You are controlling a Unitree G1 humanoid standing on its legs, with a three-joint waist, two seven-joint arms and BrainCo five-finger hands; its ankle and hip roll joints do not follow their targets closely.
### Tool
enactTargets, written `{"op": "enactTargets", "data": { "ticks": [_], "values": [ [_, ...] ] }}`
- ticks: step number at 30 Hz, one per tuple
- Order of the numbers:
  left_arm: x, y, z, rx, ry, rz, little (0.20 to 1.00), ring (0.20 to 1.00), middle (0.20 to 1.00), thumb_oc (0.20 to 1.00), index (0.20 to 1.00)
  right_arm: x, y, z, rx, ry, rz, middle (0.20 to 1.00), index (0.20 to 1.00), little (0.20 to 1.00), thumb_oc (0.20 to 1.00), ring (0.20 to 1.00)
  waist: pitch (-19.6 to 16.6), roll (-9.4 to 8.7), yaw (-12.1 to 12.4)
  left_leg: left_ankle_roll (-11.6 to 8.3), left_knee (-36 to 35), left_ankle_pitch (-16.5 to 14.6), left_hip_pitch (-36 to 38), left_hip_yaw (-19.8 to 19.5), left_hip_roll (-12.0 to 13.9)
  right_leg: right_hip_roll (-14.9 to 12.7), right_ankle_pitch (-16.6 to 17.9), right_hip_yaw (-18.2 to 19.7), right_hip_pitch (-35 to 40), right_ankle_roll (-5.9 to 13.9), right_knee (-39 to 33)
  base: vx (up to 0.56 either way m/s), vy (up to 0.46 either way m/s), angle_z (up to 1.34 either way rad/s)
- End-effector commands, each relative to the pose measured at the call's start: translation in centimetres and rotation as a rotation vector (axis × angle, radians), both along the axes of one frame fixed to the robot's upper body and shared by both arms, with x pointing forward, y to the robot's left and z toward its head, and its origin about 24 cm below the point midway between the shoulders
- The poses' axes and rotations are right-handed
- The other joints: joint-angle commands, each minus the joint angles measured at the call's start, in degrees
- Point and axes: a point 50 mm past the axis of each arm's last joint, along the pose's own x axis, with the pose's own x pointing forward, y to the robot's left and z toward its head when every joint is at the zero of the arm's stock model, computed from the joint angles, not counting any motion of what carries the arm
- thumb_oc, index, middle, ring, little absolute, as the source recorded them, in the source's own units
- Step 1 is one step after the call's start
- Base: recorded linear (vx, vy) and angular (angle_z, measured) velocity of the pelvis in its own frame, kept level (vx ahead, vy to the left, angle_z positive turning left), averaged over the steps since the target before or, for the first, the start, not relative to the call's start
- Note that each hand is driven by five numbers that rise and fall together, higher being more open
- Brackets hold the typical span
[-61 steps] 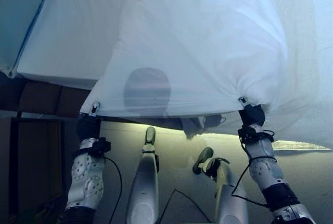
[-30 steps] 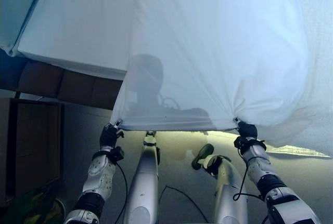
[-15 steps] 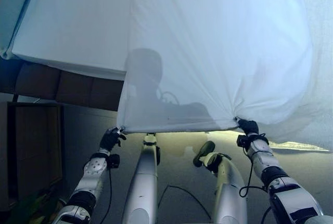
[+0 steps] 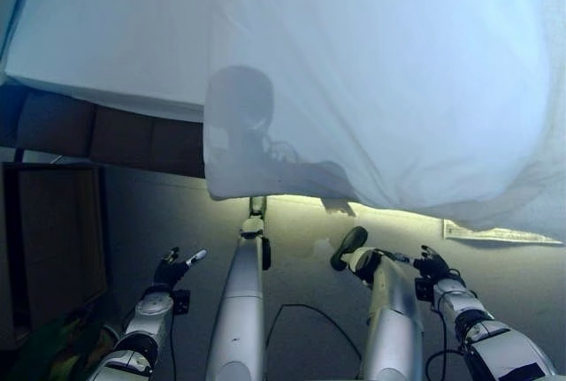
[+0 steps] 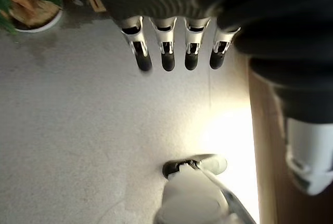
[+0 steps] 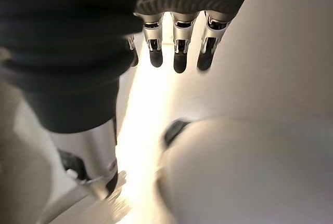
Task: Make the bed
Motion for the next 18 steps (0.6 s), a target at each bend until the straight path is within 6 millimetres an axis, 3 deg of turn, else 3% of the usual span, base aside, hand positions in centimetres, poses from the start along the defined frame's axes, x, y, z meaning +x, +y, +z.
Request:
{"op": "enactTargets", "data": {
  "ticks": [1, 14, 18],
  "values": [
    [-1.2, -0.3, -0.9, 0.011, 0.032, 0.015, 1.0, 1.0, 1.0, 1.0, 1.0, -2.5, -2.2, -0.8, -0.053, 0.053, -0.061, 1.0, 1.0, 1.0, 1.0, 1.0, -0.6, 1.19, 0.2, -0.1, 4.5, -5.4, -3.1, 2.6, 0.3, -1.7, 12.5, 4.1, -2.9, 4.74, -13.5, 0.02, -0.038, -0.11],
    [-1.7, 0.3, -1.0, 0.077, 0.061, 0.0, 1.0, 1.0, 1.0, 1.0, 1.0, -4.2, -2.7, -1.6, -0.067, 0.103, -0.075, 1.0, 1.0, 1.0, 1.0, 1.0, -0.6, 0.82, -0.3, -0.55, 5.1, -5.7, -3.0, 3.8, 1.8, -2.2, 12.4, 3.3, -2.6, 4.77, -13.1, 0.01, -0.017, 0.03],
    [-2.0, 1.1, 0.2, 0.12, -0.031, -0.001, 1.0, 1.0, 1.0, 1.0, 1.0, -3.2, -2.7, -0.5, -0.077, -0.014, -0.087, 1.0, 1.0, 1.0, 1.0, 1.0, -0.6, 0.86, -0.3, -0.75, 4.4, -5.9, -0.7, 4.3, 2.3, -2.6, 12.6, 2.5, -0.4, 5.12, -13.9, 0.02, -0.004, 0.03]
  ]
}}
